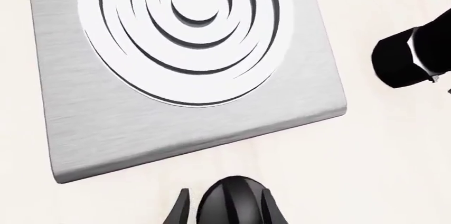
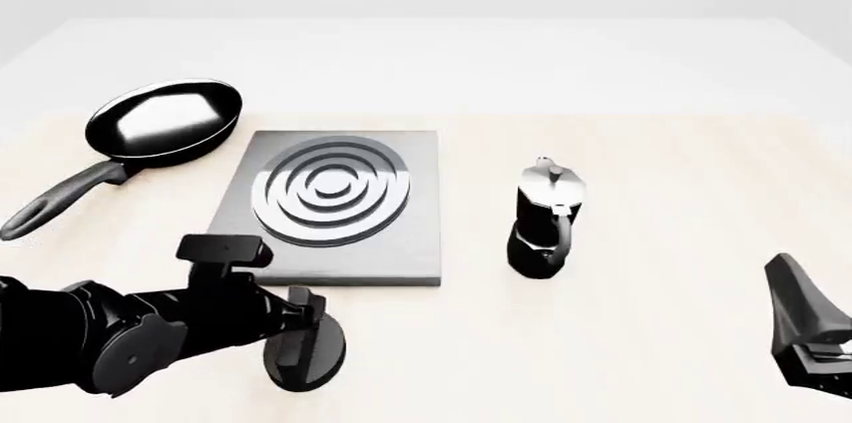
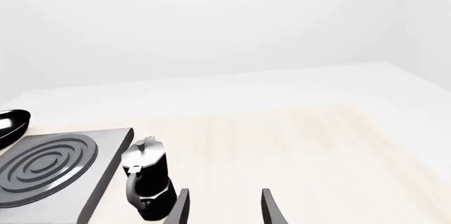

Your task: Turn on the stove and put the moka pot on it.

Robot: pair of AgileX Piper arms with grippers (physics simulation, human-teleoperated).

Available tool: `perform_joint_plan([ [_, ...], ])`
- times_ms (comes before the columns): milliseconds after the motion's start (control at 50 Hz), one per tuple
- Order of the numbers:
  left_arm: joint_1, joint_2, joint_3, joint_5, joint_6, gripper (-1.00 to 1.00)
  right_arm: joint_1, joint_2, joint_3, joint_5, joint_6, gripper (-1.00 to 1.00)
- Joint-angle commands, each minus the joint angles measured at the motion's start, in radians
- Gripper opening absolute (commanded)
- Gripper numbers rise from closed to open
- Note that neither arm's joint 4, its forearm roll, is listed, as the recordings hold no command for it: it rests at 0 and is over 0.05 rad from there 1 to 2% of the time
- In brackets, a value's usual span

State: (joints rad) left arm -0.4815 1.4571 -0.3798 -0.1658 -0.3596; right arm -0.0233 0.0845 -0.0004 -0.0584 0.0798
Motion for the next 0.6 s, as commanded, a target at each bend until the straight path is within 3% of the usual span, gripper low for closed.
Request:
perform_joint_plan([
  [20, 0.071, -0.031, 0.007, 0.018, 0.066, 1.0, 0.002, 0.005, 0.0, -0.005, -0.006, 1.0],
  [500, 0.148, -0.091, 0.072, 0.009, 0.06, 1.0, 0.006, 0.011, 0.0, -0.008, -0.013, 1.0],
  [520, 0.215, -0.293, 0.044, 0.066, 0.107, 1.0, 0.08, 0.117, -0.074, 0.012, -0.025, 1.0],
  [560, 0.221, -0.33, 0.038, 0.077, 0.044, 1.0, 0.134, 0.164, -0.14, 0.056, -0.08, 1.0],
  [600, 0.255, -0.422, 0.025, 0.101, 0.038, 1.0, 0.14, 0.232, -0.212, 0.098, -0.096, 1.0],
])
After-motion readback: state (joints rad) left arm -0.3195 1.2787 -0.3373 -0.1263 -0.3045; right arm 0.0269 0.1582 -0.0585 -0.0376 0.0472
